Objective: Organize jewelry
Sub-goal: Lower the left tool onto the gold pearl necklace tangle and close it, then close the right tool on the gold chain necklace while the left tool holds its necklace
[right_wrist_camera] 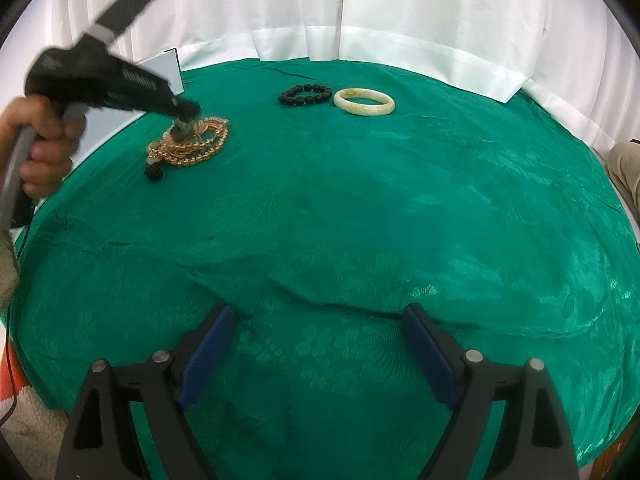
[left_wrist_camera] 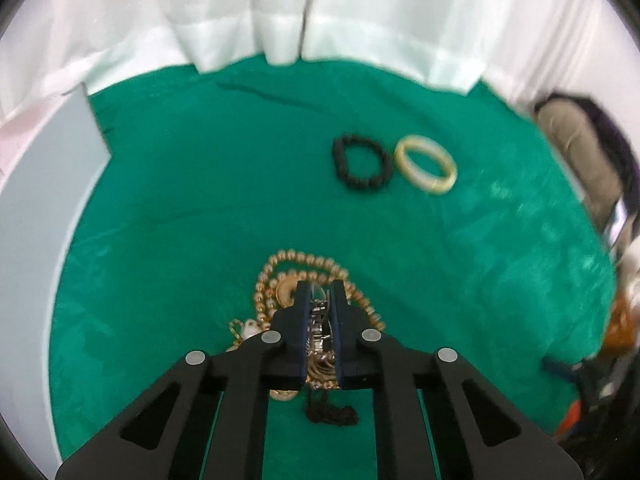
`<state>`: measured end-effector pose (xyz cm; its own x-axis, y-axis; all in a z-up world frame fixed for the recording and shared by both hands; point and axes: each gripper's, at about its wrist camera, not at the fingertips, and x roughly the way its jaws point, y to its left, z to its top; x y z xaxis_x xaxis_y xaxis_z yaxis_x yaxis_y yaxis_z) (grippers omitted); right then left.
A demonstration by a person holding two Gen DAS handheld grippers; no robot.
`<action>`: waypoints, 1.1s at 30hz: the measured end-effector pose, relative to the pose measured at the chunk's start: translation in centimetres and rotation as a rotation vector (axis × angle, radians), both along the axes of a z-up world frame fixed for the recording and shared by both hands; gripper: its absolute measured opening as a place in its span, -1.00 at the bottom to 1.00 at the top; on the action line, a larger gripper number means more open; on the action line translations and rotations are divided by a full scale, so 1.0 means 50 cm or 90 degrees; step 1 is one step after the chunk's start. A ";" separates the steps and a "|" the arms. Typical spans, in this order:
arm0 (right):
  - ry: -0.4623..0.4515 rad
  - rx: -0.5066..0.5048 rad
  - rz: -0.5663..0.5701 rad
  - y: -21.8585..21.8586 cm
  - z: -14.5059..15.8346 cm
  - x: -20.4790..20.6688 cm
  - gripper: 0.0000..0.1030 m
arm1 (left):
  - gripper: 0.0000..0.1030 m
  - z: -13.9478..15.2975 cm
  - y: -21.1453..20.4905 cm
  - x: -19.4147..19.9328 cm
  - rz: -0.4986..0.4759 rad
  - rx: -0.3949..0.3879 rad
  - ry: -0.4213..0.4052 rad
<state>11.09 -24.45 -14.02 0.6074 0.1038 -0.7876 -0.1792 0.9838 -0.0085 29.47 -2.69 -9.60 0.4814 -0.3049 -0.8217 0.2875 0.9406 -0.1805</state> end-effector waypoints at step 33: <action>0.122 0.213 -0.016 -0.132 0.103 0.213 0.73 | -0.86 0.190 0.195 -0.208 0.145 -0.130 -0.055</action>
<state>21.72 -31.04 -8.88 0.4584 0.3610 -0.8121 -0.1220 0.9307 0.3449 19.10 7.08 -0.11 0.6213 -0.3364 -0.7077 0.0963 0.9291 -0.3571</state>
